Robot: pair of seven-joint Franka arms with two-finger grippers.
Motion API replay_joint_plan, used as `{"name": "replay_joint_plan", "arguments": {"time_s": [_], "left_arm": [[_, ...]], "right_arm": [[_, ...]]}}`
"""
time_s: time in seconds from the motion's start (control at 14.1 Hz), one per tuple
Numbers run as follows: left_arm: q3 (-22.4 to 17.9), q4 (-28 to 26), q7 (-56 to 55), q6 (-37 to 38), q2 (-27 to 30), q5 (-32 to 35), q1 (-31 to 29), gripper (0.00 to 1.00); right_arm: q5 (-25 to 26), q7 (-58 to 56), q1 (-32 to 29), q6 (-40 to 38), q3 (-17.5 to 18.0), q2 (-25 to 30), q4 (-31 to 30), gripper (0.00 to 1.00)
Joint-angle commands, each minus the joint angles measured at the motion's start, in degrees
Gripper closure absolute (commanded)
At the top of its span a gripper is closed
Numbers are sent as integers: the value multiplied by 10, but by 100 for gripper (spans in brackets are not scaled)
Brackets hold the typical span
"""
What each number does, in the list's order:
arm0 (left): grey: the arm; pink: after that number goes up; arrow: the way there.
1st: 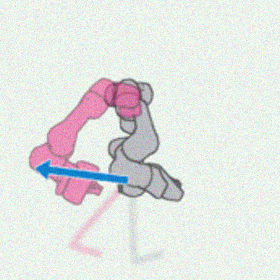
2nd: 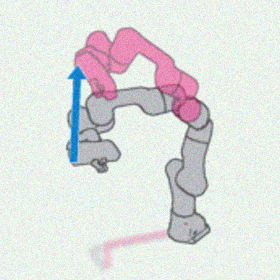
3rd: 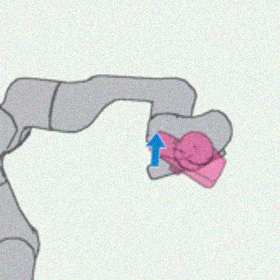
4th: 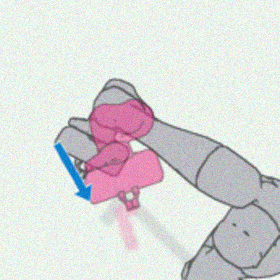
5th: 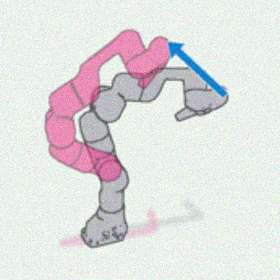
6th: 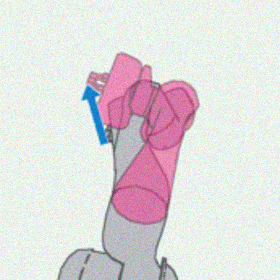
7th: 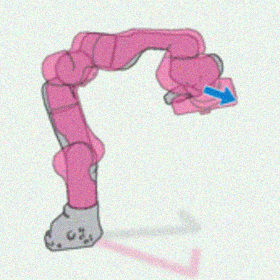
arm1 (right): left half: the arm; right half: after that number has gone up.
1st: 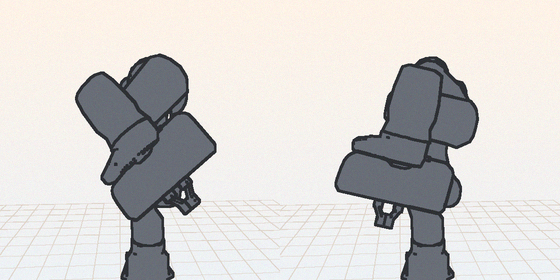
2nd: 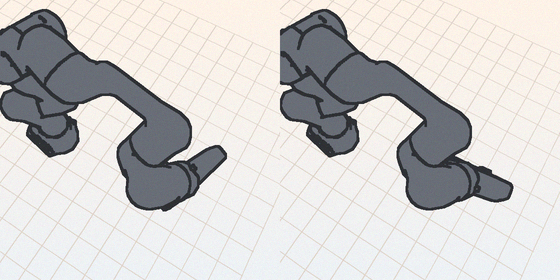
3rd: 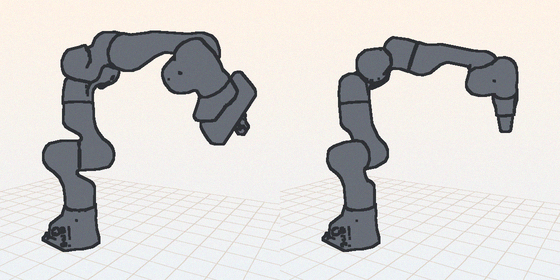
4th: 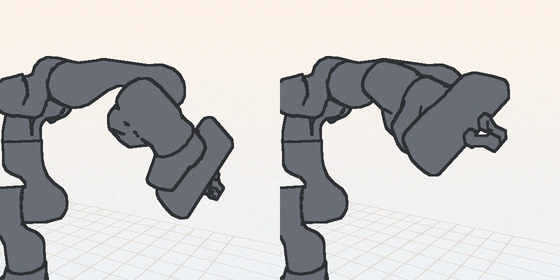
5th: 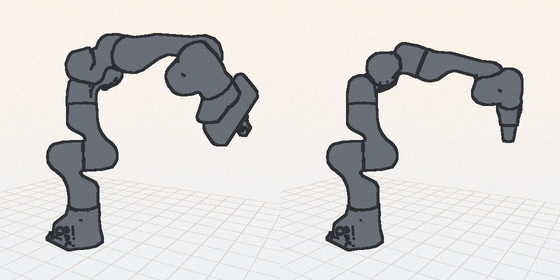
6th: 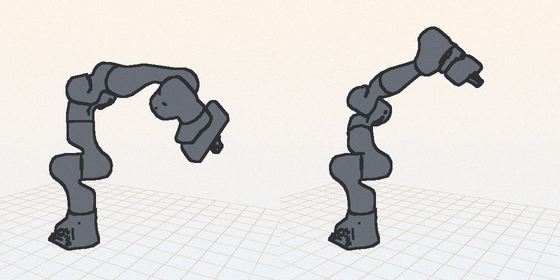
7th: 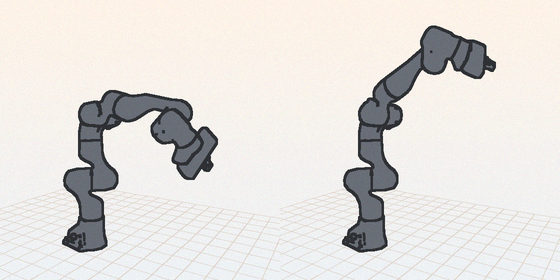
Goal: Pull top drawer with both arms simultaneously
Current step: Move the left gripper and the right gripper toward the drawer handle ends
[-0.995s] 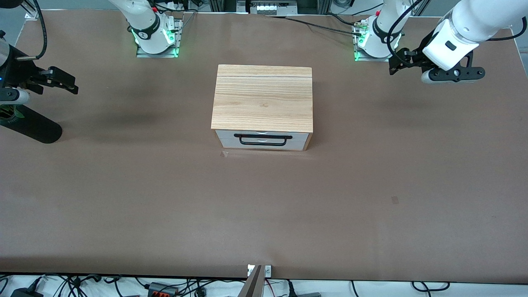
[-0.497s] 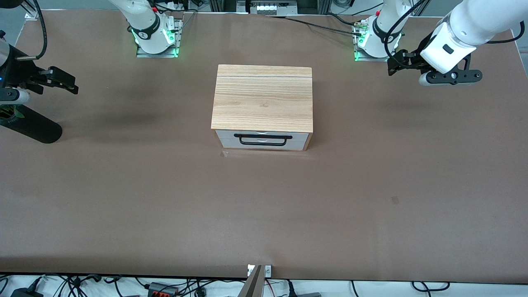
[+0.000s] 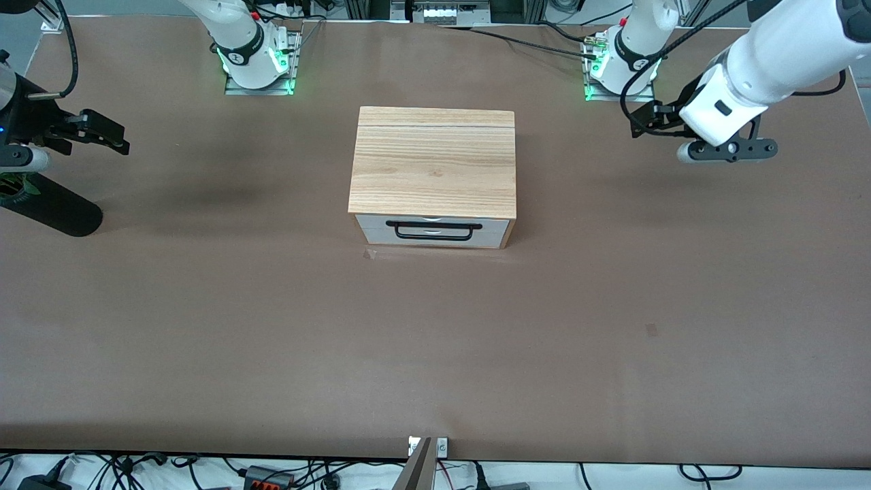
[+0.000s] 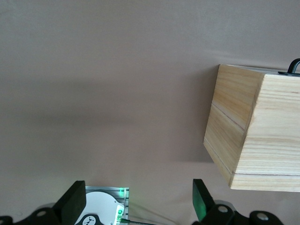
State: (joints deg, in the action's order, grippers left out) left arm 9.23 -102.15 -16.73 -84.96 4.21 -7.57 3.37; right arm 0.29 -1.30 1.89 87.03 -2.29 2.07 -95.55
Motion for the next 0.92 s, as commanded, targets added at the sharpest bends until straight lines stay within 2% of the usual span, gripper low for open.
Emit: {"name": "replay_joint_plan", "arguments": {"time_s": [0.0,0.14,0.43,0.71,0.85], "left_arm": [[3,21,0,9,-20,-10,1,0],[2,22,2,-12,-38,-80,-2,0],[3,23,85,-78,-93,-128,2,0],[3,23,95,-124,-125,-193,3,0],[3,23,100,-142,-147,-241,3,0]], "right_arm": [[0,3,3,-9,1,1,7,0],[-1,3,0,-7,0,-1,10,0],[-6,0,6,-6,1,-7,12,0],[-10,-5,62,-7,1,-48,11,0],[-57,-5,82,-4,1,-59,11,0]]}}
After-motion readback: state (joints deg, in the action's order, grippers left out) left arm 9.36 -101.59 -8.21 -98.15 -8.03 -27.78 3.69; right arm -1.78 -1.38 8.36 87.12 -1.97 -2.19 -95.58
